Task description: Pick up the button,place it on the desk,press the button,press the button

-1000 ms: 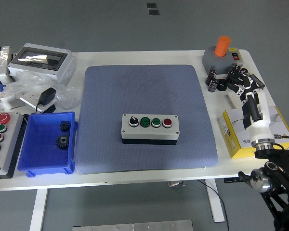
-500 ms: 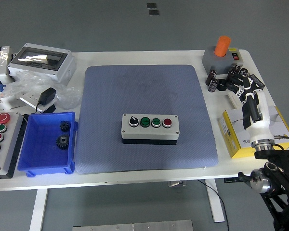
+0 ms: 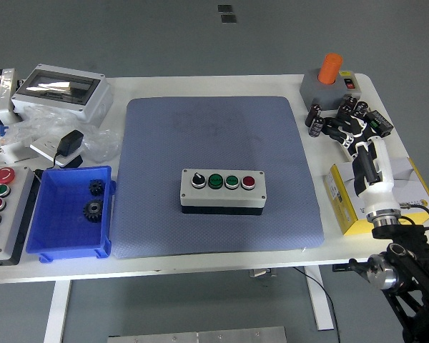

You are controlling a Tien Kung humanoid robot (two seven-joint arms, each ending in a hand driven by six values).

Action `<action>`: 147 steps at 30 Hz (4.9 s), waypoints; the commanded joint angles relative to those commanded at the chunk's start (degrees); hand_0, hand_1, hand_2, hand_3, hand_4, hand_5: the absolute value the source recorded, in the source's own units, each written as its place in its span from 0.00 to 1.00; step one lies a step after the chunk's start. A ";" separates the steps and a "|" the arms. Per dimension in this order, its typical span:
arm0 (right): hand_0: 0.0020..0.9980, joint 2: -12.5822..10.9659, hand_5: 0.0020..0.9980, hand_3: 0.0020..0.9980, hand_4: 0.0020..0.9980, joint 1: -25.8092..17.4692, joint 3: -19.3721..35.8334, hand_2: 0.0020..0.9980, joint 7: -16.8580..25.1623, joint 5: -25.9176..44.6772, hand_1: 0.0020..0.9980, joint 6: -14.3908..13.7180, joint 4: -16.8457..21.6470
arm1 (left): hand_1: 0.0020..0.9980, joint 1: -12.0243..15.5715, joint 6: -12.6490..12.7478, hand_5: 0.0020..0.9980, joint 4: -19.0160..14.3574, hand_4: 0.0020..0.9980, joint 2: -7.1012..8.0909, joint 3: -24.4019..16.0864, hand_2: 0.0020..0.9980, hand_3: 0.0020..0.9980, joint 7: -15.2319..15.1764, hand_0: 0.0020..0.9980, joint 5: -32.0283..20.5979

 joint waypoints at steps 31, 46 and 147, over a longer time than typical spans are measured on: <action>0.70 0.66 0.70 0.68 0.86 0.22 -0.35 0.70 0.04 0.46 0.65 0.46 -1.75 | 0.68 0.17 0.33 0.30 0.00 0.71 0.24 -0.71 0.59 0.66 0.48 0.68 0.38; 0.70 0.52 0.69 0.67 0.86 0.57 -0.97 0.70 -0.16 0.53 0.64 0.30 -1.99 | 0.68 -0.08 0.42 0.29 0.00 0.71 0.24 -0.03 0.59 0.66 0.80 0.68 -0.74; 0.25 3.28 0.25 1.00 0.90 15.12 -28.46 0.50 -64.79 -77.16 0.41 -3.29 -0.50 | 0.68 -0.87 0.27 0.29 0.00 0.71 -0.12 0.10 0.59 0.65 0.84 0.68 -0.26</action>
